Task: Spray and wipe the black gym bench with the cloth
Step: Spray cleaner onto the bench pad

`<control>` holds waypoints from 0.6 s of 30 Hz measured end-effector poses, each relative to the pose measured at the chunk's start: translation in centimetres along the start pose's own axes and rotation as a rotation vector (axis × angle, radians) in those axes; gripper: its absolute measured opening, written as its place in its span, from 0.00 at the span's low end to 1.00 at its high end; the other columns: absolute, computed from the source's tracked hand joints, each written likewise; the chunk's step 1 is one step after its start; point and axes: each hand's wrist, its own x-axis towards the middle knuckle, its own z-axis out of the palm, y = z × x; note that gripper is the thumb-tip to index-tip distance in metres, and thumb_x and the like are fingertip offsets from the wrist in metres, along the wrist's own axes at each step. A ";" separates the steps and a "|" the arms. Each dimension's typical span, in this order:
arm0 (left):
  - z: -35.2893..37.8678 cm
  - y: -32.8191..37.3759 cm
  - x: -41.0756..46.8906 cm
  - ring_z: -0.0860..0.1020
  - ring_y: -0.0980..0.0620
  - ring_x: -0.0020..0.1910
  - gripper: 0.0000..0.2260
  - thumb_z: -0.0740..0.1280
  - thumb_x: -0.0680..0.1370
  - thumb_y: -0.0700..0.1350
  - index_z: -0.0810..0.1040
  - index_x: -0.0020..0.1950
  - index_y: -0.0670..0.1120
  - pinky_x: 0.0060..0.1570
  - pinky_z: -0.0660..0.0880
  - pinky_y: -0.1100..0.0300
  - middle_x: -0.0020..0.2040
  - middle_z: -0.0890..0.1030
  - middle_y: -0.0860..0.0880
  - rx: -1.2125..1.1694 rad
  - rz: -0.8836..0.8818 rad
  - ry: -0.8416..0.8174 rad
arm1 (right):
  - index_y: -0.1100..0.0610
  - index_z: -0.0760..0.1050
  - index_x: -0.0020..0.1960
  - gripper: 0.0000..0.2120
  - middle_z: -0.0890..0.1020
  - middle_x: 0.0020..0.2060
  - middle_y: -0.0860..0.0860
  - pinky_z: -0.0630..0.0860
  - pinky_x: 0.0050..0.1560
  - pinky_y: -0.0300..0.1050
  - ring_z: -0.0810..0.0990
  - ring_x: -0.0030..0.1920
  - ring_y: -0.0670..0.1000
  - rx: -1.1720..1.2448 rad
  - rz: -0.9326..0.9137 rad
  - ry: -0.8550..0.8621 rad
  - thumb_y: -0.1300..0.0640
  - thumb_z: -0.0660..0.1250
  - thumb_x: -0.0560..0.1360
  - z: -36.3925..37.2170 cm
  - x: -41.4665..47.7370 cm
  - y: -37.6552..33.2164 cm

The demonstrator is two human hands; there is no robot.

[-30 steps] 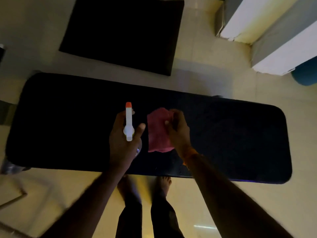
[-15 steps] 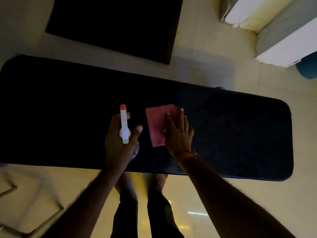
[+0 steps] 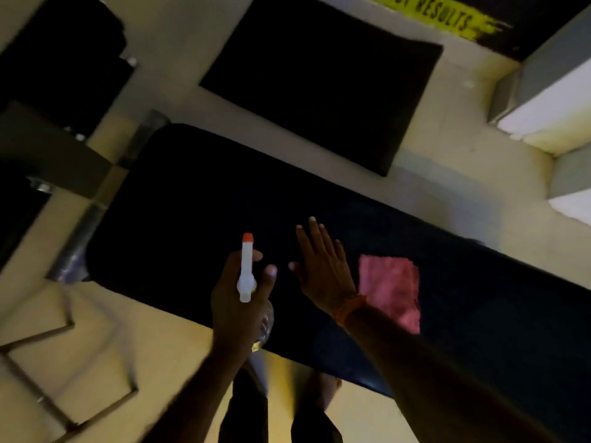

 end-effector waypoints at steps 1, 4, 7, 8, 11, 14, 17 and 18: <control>-1.1 -0.7 0.7 0.78 0.68 0.52 0.14 0.70 0.77 0.59 0.76 0.59 0.57 0.51 0.77 0.67 0.51 0.79 0.66 -0.007 -0.011 0.032 | 0.52 0.43 0.85 0.37 0.41 0.85 0.54 0.48 0.83 0.62 0.41 0.84 0.56 -0.025 -0.038 -0.006 0.45 0.59 0.85 0.2 1.6 -1.5; -4.6 -2.7 3.1 0.77 0.73 0.47 0.08 0.70 0.76 0.57 0.76 0.54 0.61 0.47 0.74 0.72 0.46 0.80 0.70 0.031 -0.048 0.121 | 0.53 0.43 0.85 0.39 0.41 0.85 0.54 0.50 0.83 0.63 0.41 0.85 0.56 -0.073 -0.125 -0.016 0.43 0.60 0.84 1.0 6.2 -5.5; -7.9 -4.7 5.2 0.78 0.71 0.41 0.04 0.69 0.75 0.63 0.75 0.47 0.71 0.38 0.75 0.71 0.41 0.80 0.69 0.137 -0.147 0.152 | 0.53 0.41 0.85 0.42 0.40 0.84 0.53 0.49 0.82 0.65 0.40 0.84 0.55 -0.105 -0.181 -0.044 0.41 0.62 0.82 1.9 10.0 -8.7; -8.7 -5.3 5.7 0.79 0.68 0.39 0.04 0.68 0.75 0.65 0.75 0.45 0.69 0.36 0.75 0.68 0.39 0.80 0.67 0.162 -0.182 0.145 | 0.53 0.40 0.85 0.44 0.39 0.84 0.52 0.48 0.82 0.67 0.39 0.84 0.55 -0.114 -0.183 -0.057 0.39 0.62 0.82 2.2 10.9 -9.5; -10.5 -6.7 6.8 0.79 0.66 0.39 0.05 0.68 0.75 0.64 0.75 0.43 0.67 0.33 0.74 0.66 0.40 0.81 0.64 0.213 -0.190 0.146 | 0.53 0.37 0.84 0.51 0.37 0.84 0.51 0.42 0.80 0.69 0.37 0.84 0.55 -0.129 -0.156 -0.116 0.34 0.64 0.78 2.9 12.4 -11.0; -11.6 -7.0 7.0 0.80 0.66 0.42 0.06 0.70 0.76 0.60 0.75 0.47 0.72 0.39 0.78 0.61 0.42 0.82 0.61 0.157 -0.163 0.130 | 0.53 0.34 0.84 0.56 0.35 0.84 0.51 0.42 0.80 0.70 0.35 0.83 0.56 -0.198 -0.152 -0.136 0.29 0.65 0.75 3.2 12.4 -10.9; -12.2 -7.3 6.4 0.79 0.70 0.42 0.05 0.69 0.76 0.62 0.75 0.49 0.68 0.37 0.75 0.62 0.40 0.81 0.66 0.217 -0.201 0.150 | 0.53 0.33 0.84 0.57 0.35 0.83 0.51 0.44 0.80 0.70 0.35 0.83 0.55 -0.228 -0.122 -0.158 0.27 0.64 0.74 3.2 12.5 -11.1; -12.2 -7.2 6.2 0.79 0.70 0.42 0.05 0.68 0.76 0.61 0.75 0.50 0.68 0.37 0.74 0.64 0.41 0.81 0.67 0.205 -0.211 0.162 | 0.53 0.33 0.83 0.58 0.35 0.83 0.51 0.44 0.80 0.71 0.35 0.83 0.56 -0.234 -0.112 -0.166 0.27 0.65 0.74 3.2 12.6 -11.3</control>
